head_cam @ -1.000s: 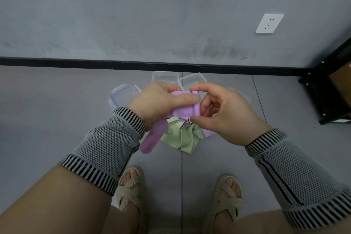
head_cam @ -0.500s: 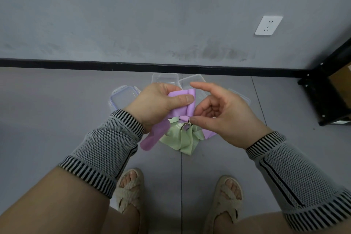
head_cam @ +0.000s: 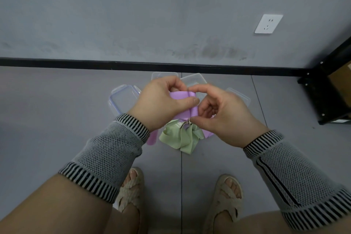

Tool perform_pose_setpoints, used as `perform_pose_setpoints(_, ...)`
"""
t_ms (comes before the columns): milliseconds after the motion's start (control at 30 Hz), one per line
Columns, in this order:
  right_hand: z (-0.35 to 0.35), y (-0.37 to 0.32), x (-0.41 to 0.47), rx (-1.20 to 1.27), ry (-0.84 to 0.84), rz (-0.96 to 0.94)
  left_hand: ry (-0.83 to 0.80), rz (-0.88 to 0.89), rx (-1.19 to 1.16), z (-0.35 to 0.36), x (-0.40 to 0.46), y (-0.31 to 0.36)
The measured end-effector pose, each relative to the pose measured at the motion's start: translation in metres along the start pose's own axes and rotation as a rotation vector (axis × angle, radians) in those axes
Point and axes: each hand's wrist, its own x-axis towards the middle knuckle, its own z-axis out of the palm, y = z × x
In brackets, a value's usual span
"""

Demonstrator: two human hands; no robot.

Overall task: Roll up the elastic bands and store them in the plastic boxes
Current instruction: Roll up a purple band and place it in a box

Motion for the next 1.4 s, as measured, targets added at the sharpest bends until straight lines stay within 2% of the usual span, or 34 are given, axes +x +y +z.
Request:
perform_pose_setpoints(200, 0.0048, -0.0001, 0.0001, -0.086, 0.054, -0.034, 0.034, -0.066, -0.104, 0.0031, 0.0013, -0.0006)
perform_pose_setpoints(433, 0.0067, 0.0011, -0.0001, 0.225, 0.047, 0.021, 0.033, -0.116, -0.271, 0.0008, 0.0008, -0.0011)
perform_pose_setpoints(567, 0.0057, -0.0017, 0.0005, 0.257, 0.053, 0.02, -0.022, -0.114, -0.354, -0.0002, -0.0003, 0.0005)
perform_pose_setpoints(833, 0.0078, 0.002, 0.0024, 0.195, 0.129, 0.091, -0.03, -0.006, -0.236, -0.001, 0.0003, 0.0016)
perform_pose_setpoints(1100, 0.0097, 0.001, 0.0012, 0.157, 0.156, 0.088, -0.044, -0.011, -0.303, 0.0033, 0.0004, -0.0018)
perform_pose_setpoints(1300, 0.0059, -0.0046, -0.0004, 0.301, 0.083, 0.116, -0.045, -0.058, -0.456, -0.002, 0.0011, -0.0016)
perform_pose_setpoints(1400, 0.0066, -0.0038, -0.0001, 0.339, 0.098, 0.137, -0.059, -0.05, -0.454, -0.0008, 0.0017, -0.0026)
